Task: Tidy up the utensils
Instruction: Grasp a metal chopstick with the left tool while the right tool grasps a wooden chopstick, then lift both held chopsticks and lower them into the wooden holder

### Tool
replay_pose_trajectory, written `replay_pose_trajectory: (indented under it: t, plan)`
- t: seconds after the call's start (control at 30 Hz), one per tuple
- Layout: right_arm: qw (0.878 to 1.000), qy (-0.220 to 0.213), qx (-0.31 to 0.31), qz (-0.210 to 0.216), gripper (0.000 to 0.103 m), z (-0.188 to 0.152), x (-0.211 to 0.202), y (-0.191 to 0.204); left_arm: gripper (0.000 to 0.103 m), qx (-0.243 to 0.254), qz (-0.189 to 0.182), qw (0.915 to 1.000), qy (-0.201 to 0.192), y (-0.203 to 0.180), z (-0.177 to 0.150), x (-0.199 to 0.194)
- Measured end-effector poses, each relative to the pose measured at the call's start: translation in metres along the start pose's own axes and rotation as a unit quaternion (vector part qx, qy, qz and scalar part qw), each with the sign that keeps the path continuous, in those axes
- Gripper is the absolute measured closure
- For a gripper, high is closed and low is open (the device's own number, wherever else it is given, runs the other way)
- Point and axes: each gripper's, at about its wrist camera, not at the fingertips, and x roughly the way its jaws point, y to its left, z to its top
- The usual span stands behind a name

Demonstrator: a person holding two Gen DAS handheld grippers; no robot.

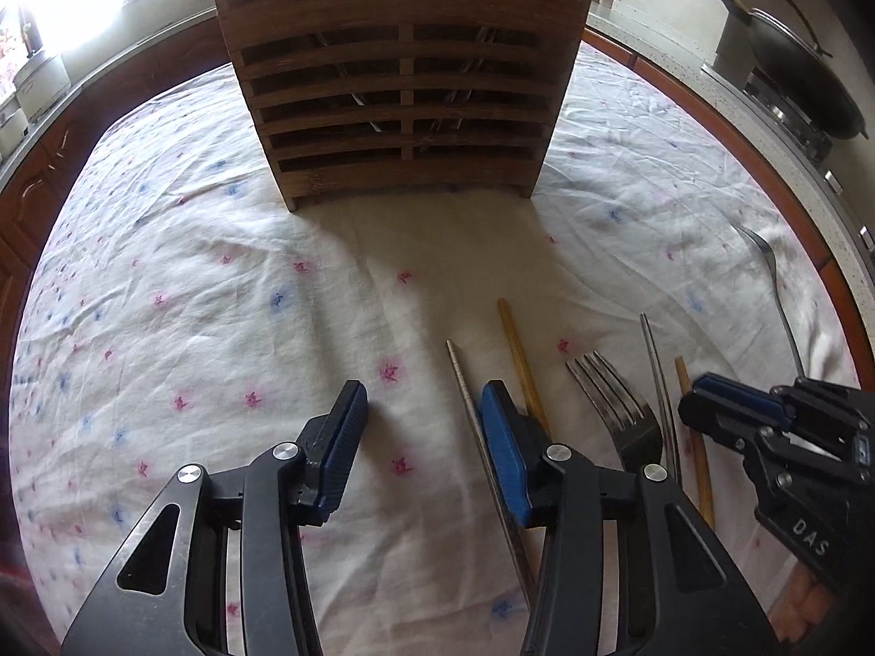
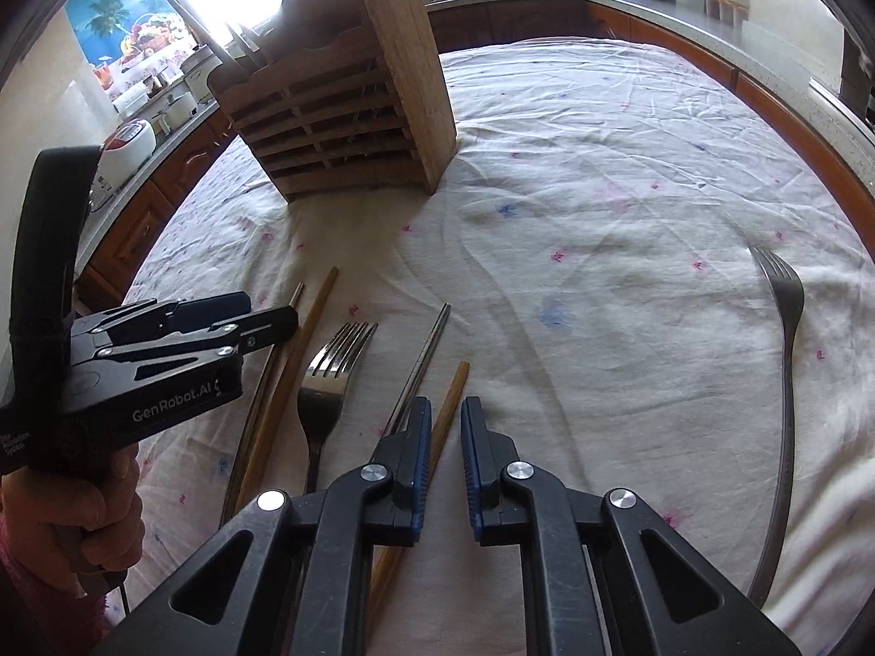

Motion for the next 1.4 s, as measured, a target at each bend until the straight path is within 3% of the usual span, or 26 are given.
replay_pose_trajectory:
  t: [0.17, 0.3, 0.37, 0.43, 0.6, 0.83, 0.97, 1.0, 1.1, 1.2, 1.3, 1.37, 1.4]
  plan:
    - [1.0, -0.002, -0.002, -0.001, 0.093, 0.007, 0.006, 0.002, 0.06, -0.006, -0.009, 0.9999, 0.009, 0.002, 0.009, 0.003]
    - [1.0, -0.003, -0.006, 0.001, 0.092, 0.009, 0.008, 0.003, 0.06, 0.01, 0.009, 0.9999, -0.003, -0.008, 0.008, 0.006]
    - [1.0, -0.006, -0.005, 0.005, 0.093, 0.008, 0.007, 0.001, 0.068, 0.01, 0.006, 0.9999, -0.008, -0.009, 0.008, 0.007]
    - [1.0, -0.008, -0.001, 0.01, 0.094, 0.007, 0.006, -0.001, 0.096, 0.006, 0.005, 0.9999, -0.007, -0.009, 0.009, 0.007]
    - [0.999, -0.013, 0.028, 0.034, 0.097, 0.008, 0.0, -0.007, 0.103, -0.019, -0.026, 0.9994, -0.008, 0.003, 0.004, -0.005]
    - [0.997, -0.046, 0.026, 0.054, 0.098, 0.015, -0.032, -0.003, 0.103, -0.043, -0.065, 0.9965, -0.031, 0.019, -0.008, -0.04]
    - [0.997, -0.053, 0.021, 0.048, 0.098, 0.017, -0.036, -0.002, 0.103, -0.047, -0.059, 0.9971, -0.006, 0.021, -0.008, -0.032]
    - [0.997, -0.053, 0.023, 0.048, 0.098, 0.017, -0.036, -0.003, 0.098, -0.045, -0.055, 0.9975, -0.004, 0.019, -0.006, -0.029]
    - [0.997, -0.054, 0.024, 0.047, 0.098, 0.014, -0.036, -0.005, 0.069, -0.038, -0.04, 0.9985, 0.003, 0.011, 0.0, -0.019]
    - [0.997, -0.054, 0.029, 0.049, 0.098, 0.013, -0.038, -0.009, 0.07, -0.025, -0.023, 0.9992, 0.02, 0.001, 0.005, 0.0]
    - [0.997, -0.055, 0.032, 0.049, 0.098, 0.013, -0.04, -0.012, 0.074, 0.004, 0.008, 0.9999, 0.007, -0.009, 0.006, 0.003]
    - [0.997, -0.057, 0.035, 0.049, 0.098, 0.013, -0.041, -0.014, 0.082, 0.01, 0.007, 0.9999, 0.0, -0.009, 0.006, 0.003]
    - [0.996, -0.057, 0.037, 0.05, 0.098, 0.013, -0.041, -0.015, 0.093, 0.01, 0.008, 0.9999, 0.0, -0.008, 0.007, 0.004]
